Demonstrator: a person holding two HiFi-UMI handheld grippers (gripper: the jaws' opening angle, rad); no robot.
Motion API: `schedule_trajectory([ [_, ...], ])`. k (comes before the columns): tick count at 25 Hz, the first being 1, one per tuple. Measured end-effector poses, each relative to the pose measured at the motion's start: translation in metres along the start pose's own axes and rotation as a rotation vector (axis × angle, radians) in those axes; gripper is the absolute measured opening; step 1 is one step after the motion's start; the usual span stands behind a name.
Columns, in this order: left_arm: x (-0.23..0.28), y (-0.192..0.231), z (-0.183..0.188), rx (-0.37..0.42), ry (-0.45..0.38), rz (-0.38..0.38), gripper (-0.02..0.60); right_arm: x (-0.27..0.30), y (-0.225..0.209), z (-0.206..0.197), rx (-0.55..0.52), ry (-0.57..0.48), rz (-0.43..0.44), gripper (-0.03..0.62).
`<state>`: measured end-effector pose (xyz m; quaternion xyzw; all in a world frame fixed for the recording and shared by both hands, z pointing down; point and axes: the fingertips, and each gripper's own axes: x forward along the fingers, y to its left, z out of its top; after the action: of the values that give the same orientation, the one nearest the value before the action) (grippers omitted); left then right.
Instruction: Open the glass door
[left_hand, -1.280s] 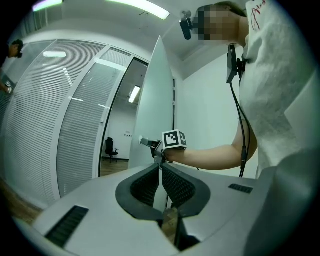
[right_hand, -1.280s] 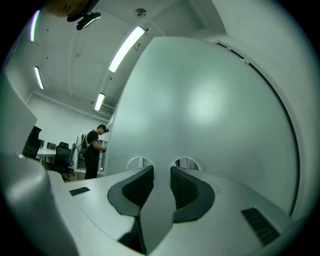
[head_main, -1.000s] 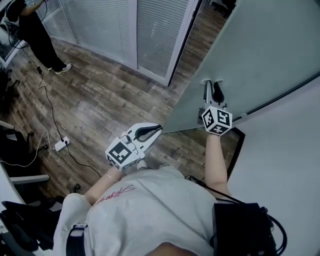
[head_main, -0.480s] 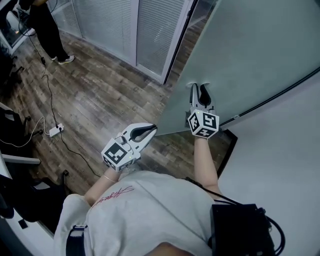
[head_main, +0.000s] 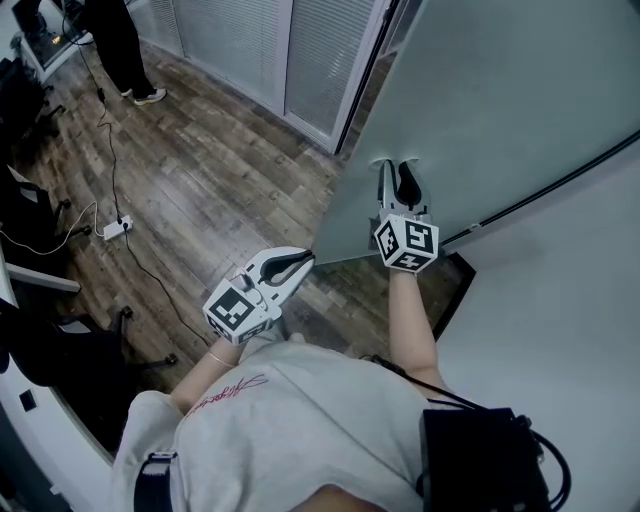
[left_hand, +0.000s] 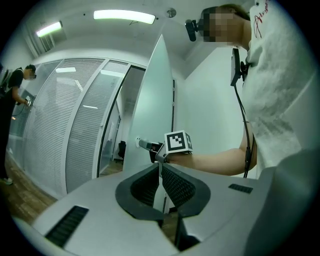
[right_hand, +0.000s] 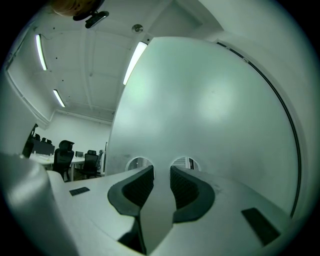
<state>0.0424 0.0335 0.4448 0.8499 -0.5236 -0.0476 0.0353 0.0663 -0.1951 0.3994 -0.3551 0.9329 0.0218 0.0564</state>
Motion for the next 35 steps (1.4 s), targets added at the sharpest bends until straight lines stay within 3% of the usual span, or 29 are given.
schedule_trajectory([
  [16, -0.028, -0.055, 0.008, -0.001, 0.015, -0.120, 0.034, -0.079, -0.002, 0.008, -0.006, 0.024, -0.011, 0.114],
  [28, -0.035, -0.113, 0.011, 0.032, 0.030, -0.268, 0.035, -0.137, -0.009, 0.014, -0.032, 0.036, 0.018, 0.114],
  [35, -0.030, -0.140, 0.008, 0.024, 0.037, -0.263, 0.035, -0.174, -0.010, 0.015, -0.042, 0.022, 0.051, 0.114],
])
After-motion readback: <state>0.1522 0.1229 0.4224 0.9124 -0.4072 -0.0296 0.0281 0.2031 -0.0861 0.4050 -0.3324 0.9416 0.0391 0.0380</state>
